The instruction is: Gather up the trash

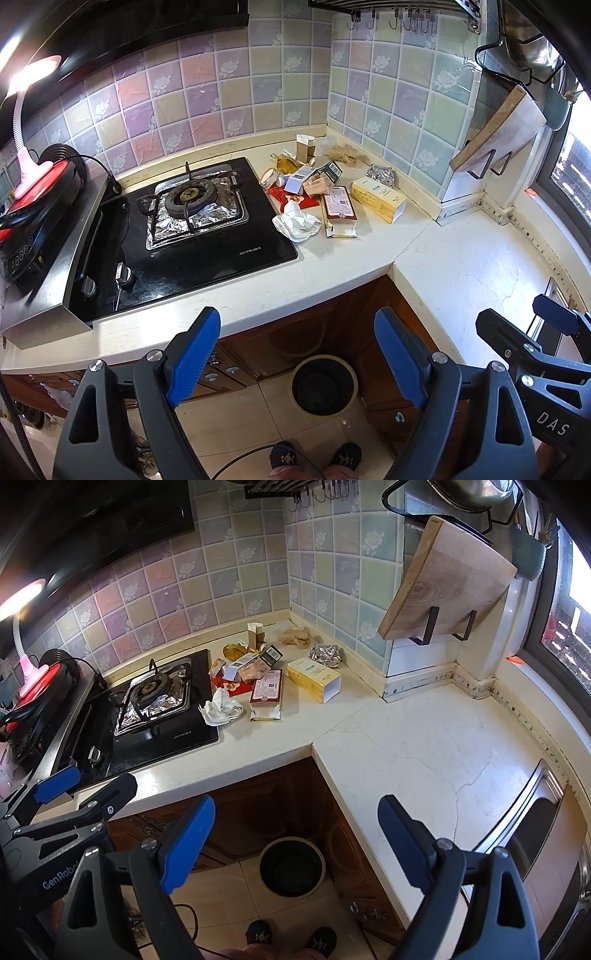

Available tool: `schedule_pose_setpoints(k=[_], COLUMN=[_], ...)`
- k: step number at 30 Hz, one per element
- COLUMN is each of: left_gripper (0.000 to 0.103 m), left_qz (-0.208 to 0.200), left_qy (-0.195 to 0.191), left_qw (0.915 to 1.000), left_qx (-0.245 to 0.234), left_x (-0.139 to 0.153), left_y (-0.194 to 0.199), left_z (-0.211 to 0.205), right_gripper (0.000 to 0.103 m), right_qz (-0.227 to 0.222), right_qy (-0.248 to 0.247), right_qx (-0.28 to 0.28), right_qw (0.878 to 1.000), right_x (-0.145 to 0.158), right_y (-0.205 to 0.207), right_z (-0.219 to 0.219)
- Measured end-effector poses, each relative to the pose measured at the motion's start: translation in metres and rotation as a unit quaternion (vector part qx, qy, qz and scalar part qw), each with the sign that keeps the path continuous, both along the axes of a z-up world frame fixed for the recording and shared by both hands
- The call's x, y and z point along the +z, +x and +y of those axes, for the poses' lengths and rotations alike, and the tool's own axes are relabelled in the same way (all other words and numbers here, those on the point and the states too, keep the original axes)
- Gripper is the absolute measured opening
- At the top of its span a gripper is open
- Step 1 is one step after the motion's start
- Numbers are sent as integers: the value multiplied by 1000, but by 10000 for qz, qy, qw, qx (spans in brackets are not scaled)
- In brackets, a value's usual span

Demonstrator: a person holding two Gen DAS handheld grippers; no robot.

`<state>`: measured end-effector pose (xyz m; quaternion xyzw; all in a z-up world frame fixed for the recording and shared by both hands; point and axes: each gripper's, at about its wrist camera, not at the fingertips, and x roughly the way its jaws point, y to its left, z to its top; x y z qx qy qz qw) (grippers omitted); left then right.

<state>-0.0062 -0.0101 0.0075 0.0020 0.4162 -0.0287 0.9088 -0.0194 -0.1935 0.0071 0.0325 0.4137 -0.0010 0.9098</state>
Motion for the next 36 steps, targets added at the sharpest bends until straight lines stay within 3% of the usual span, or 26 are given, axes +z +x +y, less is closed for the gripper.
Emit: schedule_pose_setpoints(k=[36], left_gripper=[84], left_qz=[-157], left_qy=[37], left_qw=[9998], left_qx=[-133], left_x=[5], left_y=[6], left_z=[4], right_gripper=[89], right_qz=[-42], right_qy=[19], right_qx=[-137], right_qw=[9999], right_x=[5], right_y=[0], right_z=[14])
